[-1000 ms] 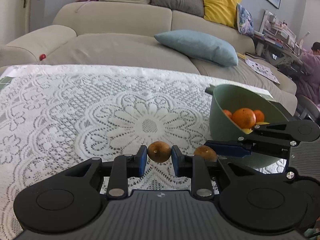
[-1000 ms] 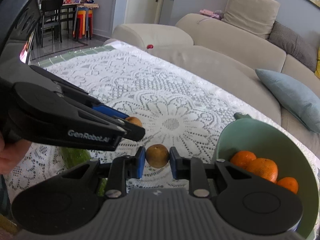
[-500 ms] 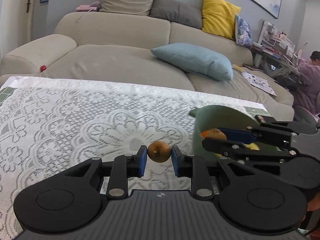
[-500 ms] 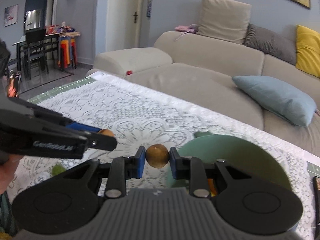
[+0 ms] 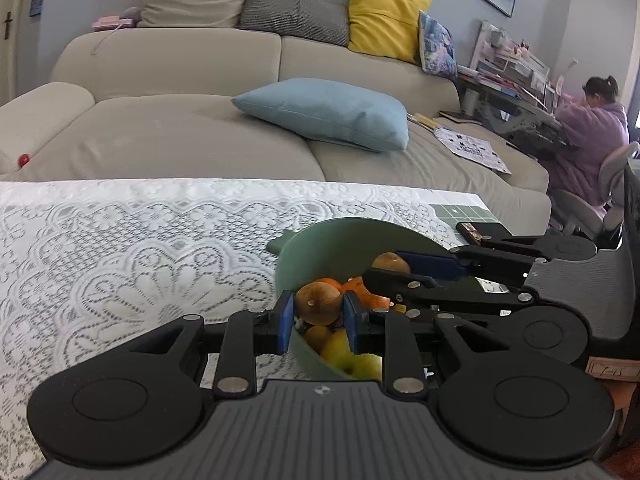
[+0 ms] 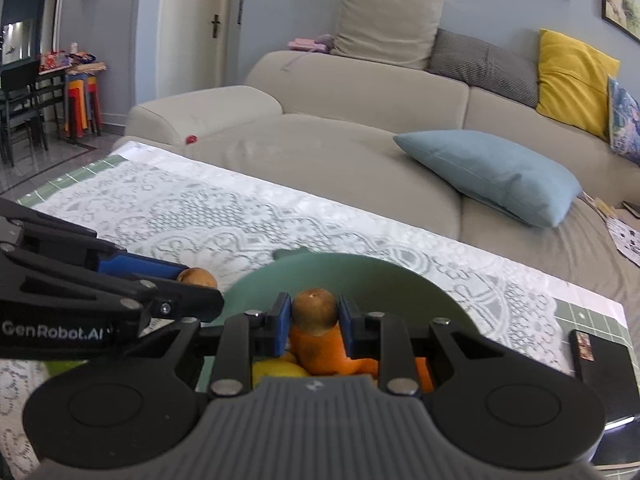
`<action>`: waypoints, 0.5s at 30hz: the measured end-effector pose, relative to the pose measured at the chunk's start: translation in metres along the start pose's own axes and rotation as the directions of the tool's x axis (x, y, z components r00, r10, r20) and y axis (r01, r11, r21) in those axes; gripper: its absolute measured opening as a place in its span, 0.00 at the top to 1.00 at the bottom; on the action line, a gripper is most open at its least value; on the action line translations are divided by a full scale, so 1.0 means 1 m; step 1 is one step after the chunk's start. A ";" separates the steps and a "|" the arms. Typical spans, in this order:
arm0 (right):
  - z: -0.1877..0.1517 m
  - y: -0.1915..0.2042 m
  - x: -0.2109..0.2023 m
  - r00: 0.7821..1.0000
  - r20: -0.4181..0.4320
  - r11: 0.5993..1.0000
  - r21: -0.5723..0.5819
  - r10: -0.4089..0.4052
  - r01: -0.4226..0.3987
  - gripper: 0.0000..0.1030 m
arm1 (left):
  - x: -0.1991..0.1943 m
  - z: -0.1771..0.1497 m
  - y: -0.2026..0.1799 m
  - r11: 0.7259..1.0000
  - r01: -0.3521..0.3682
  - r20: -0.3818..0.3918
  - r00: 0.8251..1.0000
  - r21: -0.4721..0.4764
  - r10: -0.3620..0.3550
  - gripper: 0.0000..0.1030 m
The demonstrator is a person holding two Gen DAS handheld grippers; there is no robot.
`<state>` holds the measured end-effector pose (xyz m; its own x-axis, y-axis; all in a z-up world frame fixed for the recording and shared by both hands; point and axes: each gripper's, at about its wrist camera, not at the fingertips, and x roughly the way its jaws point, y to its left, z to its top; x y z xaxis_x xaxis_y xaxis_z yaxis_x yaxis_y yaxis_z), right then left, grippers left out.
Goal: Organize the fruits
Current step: 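Lower both kiwis into the green colander and open both grippers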
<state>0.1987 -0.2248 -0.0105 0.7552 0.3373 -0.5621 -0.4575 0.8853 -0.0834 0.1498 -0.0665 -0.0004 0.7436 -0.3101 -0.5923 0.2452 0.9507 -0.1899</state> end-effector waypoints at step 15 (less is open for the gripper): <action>-0.008 -0.018 0.020 0.998 -0.055 1.000 0.006 -0.026 0.027 0.79 | 0.040 -0.002 0.000 1.000 -0.005 -0.081 0.997 -0.008 0.004 0.72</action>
<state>0.2183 -0.2371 -0.0268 0.7403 0.2958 -0.6037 -0.4343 0.8959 -0.0937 0.1786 -0.0793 -0.0255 0.6918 -0.3051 -0.6544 0.2368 0.9521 -0.1935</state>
